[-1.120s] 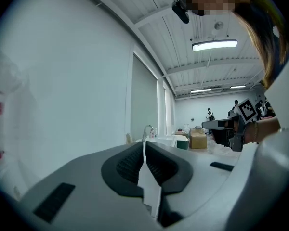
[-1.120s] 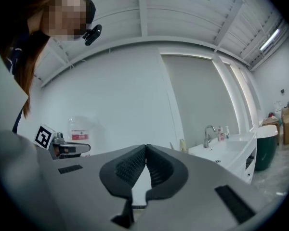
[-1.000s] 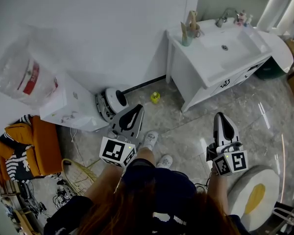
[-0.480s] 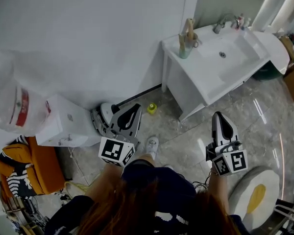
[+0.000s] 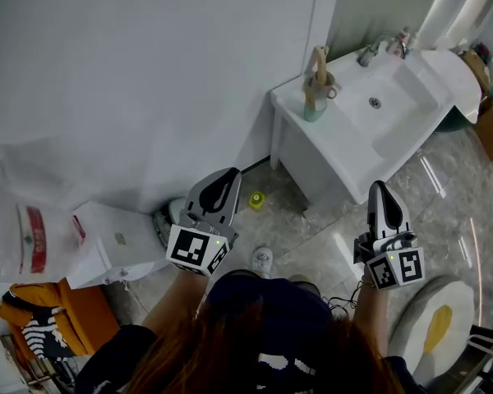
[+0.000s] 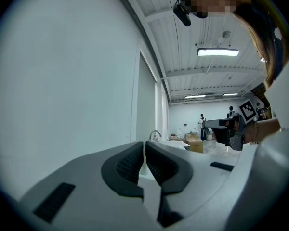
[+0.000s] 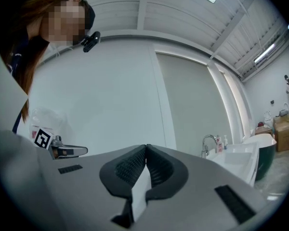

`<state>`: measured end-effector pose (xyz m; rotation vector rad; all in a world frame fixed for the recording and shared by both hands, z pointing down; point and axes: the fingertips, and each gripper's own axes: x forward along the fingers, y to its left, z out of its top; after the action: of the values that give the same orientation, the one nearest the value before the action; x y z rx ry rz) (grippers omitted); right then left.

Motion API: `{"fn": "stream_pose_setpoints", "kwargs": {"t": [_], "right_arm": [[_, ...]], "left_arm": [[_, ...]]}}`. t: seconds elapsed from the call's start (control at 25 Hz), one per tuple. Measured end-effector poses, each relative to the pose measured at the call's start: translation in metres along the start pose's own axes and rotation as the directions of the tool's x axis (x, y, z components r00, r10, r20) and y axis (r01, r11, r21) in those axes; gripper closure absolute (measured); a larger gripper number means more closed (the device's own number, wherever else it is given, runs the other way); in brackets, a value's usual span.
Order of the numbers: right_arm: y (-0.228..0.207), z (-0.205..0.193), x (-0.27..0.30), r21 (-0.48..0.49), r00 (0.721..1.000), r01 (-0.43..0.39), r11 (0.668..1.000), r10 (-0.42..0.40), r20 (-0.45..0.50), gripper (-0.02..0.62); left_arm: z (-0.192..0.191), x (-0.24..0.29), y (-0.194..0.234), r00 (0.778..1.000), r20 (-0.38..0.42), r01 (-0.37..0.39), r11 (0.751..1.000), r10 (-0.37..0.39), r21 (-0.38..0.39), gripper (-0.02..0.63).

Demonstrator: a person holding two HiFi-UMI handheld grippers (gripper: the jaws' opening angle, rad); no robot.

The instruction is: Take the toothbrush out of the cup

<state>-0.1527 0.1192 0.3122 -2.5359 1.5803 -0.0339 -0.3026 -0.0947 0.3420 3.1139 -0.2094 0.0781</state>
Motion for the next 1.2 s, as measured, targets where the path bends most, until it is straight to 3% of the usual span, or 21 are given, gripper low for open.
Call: {"fn": "stream_pose_setpoints", "kwargs": {"t": [0.48, 0.76, 1.2], "right_arm": [[-0.045, -0.014, 0.054, 0.019, 0.998, 0.056, 0.998, -0.056, -0.042, 0.58], [-0.081, -0.011, 0.116, 0.038, 0.999, -0.02, 0.999, 0.021, -0.029, 0.58], [-0.175, 0.001, 0.212, 0.072, 0.994, -0.108, 0.992, 0.11, -0.016, 0.58]], "left_arm": [[-0.014, 0.067, 0.027, 0.999, -0.03, 0.032, 0.999, -0.032, -0.025, 0.575], [-0.011, 0.115, 0.042, 0.999, -0.035, -0.034, 0.999, 0.033, -0.03, 0.574], [0.005, 0.241, 0.043, 0.998, -0.012, -0.054, 0.998, 0.054, -0.023, 0.574]]}}
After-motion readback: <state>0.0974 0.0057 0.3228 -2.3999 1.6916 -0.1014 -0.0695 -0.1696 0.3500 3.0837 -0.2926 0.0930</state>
